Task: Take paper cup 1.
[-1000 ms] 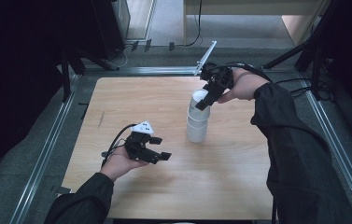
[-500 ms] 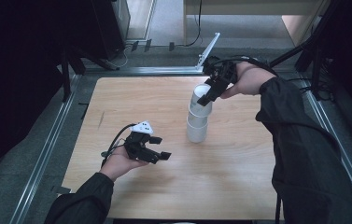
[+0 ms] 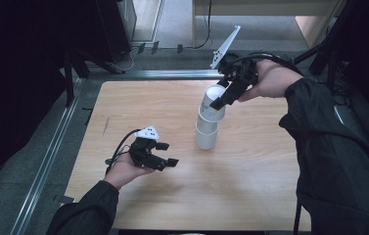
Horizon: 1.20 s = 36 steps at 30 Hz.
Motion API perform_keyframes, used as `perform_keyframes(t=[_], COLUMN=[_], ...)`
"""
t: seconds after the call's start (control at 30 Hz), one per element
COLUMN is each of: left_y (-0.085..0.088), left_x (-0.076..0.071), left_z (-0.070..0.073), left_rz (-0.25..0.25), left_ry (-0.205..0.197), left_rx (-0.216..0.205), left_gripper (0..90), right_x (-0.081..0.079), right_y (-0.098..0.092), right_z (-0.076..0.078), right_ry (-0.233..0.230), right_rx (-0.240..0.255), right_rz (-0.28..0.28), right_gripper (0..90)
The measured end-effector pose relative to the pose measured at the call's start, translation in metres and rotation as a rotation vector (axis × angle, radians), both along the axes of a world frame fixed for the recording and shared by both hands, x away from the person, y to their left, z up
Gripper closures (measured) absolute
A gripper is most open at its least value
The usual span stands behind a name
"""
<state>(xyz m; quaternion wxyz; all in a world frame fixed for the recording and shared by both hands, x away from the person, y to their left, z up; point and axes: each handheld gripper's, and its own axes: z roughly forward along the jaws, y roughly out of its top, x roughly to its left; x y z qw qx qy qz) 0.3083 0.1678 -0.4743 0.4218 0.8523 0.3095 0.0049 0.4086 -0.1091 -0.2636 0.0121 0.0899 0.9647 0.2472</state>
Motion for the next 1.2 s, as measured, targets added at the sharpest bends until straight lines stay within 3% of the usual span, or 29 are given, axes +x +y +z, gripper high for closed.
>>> perform_keyframes(t=[0.4, 0.6, 0.9, 1.2], left_y=[0.003, 0.005, 0.007, 0.007], left_x=[0.001, 0.001, 0.001, 0.0], left_z=[0.002, 0.003, 0.005, 0.006], left_rz=[0.003, 0.001, 0.0, -0.012], left_ry=[-0.003, -0.008, -0.012, -0.011], left_rx=[-0.012, -0.016, -0.024, -0.028], left_gripper=[22.5, 21.1, 20.6, 20.1], right_x=[-0.018, -0.026, -0.034, -0.044], right_y=[-0.008, -0.016, -0.025, -0.029], right_z=[-0.016, -0.03, -0.045, -0.073], right_ry=[0.037, 0.016, 0.029, 0.062], right_rx=[0.058, 0.106, 0.16, 0.213], right_rz=[0.067, 0.088, 0.079, 0.096], right_gripper=[34.7, 34.8, 34.8, 34.7])
